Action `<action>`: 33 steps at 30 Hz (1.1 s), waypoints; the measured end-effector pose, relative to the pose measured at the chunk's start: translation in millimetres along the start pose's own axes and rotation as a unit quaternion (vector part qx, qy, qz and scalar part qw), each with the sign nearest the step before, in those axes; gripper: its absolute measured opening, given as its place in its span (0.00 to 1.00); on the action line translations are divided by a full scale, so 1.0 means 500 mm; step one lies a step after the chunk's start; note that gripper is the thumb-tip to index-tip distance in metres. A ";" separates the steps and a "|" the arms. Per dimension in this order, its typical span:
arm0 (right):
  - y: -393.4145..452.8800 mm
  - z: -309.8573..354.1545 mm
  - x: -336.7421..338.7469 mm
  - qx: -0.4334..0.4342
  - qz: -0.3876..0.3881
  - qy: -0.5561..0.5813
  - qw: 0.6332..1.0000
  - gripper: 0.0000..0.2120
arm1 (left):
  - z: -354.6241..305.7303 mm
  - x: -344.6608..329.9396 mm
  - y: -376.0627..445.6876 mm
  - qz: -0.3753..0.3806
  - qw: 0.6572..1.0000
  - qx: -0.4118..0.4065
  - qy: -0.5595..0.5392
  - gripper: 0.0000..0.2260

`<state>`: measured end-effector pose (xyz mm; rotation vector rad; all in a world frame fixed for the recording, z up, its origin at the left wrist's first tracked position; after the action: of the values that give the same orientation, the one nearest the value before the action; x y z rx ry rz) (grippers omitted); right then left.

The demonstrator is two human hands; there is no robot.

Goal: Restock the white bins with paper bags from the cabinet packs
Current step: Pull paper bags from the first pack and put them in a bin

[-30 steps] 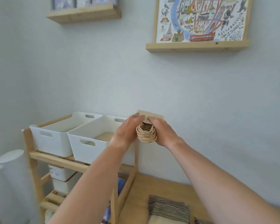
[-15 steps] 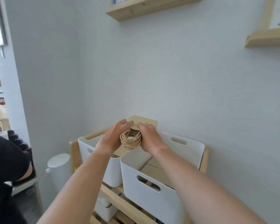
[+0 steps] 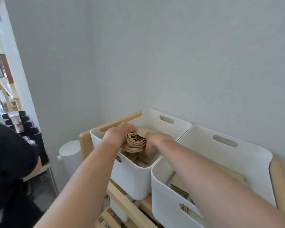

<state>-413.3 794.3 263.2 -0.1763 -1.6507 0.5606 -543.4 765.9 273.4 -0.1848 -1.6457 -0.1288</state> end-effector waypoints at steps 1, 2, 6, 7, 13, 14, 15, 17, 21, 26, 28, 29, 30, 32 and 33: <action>0.008 0.003 -0.001 -0.002 0.003 -0.015 1.000 0.45 | -0.002 0.005 -0.004 0.026 0.998 0.044 -0.031 0.17; 0.014 0.009 -0.002 -0.001 0.006 -0.030 1.000 0.44 | 0.006 0.003 0.006 0.028 0.996 0.075 -0.025 0.17; 0.023 0.036 0.000 0.027 0.029 -0.106 0.994 0.35 | 0.035 -0.013 0.007 0.073 0.985 0.157 0.014 0.16; 0.026 0.042 0.003 0.027 0.028 -0.123 0.992 0.34 | 0.038 -0.011 0.006 0.078 0.981 0.174 0.017 0.16; 0.057 0.056 0.008 0.035 0.016 -0.123 0.992 0.28 | 0.057 -0.012 0.015 0.049 0.972 0.221 -0.065 0.14; 0.056 0.055 0.008 0.045 0.014 -0.127 0.991 0.31 | 0.058 -0.012 0.018 0.030 0.972 0.222 -0.077 0.14; 0.052 0.052 0.009 0.048 0.014 -0.123 0.991 0.35 | 0.060 -0.007 0.020 0.007 0.969 0.233 -0.078 0.14; 0.053 0.041 0.011 0.036 0.026 -0.090 0.995 0.40 | 0.063 0.007 0.015 -0.056 0.960 0.259 -0.086 0.14; 0.064 0.033 0.008 0.012 0.037 -0.046 0.998 0.43 | 0.069 0.021 0.008 -0.169 0.939 0.246 -0.173 0.11; 0.055 0.028 0.011 -0.001 0.042 -0.017 0.999 0.47 | 0.047 0.038 0.017 -0.214 0.944 0.153 -0.198 0.12; 0.059 0.018 0.011 -0.010 0.080 0.009 0.997 0.44 | 0.034 0.035 0.030 -0.162 0.968 0.114 -0.155 0.13; 0.059 0.014 0.010 -0.014 0.101 0.022 0.995 0.43 | 0.029 0.033 0.036 -0.139 0.978 0.099 -0.122 0.15; 0.059 0.010 0.009 -0.020 0.111 0.033 0.993 0.43 | 0.024 0.031 0.042 -0.119 0.985 0.085 -0.087 0.17; 0.057 0.006 0.010 -0.033 0.079 0.034 0.996 0.45 | 0.019 0.024 0.049 -0.083 0.994 0.074 -0.023 0.21; 0.055 0.006 0.011 -0.037 0.056 0.033 0.997 0.47 | 0.019 0.020 0.052 -0.064 0.995 0.079 -0.005 0.23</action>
<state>-422.9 819.7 255.3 -0.3391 -1.6043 0.5723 -548.4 793.6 281.8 0.0416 -1.6687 -0.0944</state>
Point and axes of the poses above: each hand's wrist, its own y-axis towards the middle knuckle, its own x-axis out of the back of the hand, z = x × y, the point moved 4 cm from there along y, towards the middle knuckle, and after that the axes turned 9 degrees about z, right-handed, at the moved point
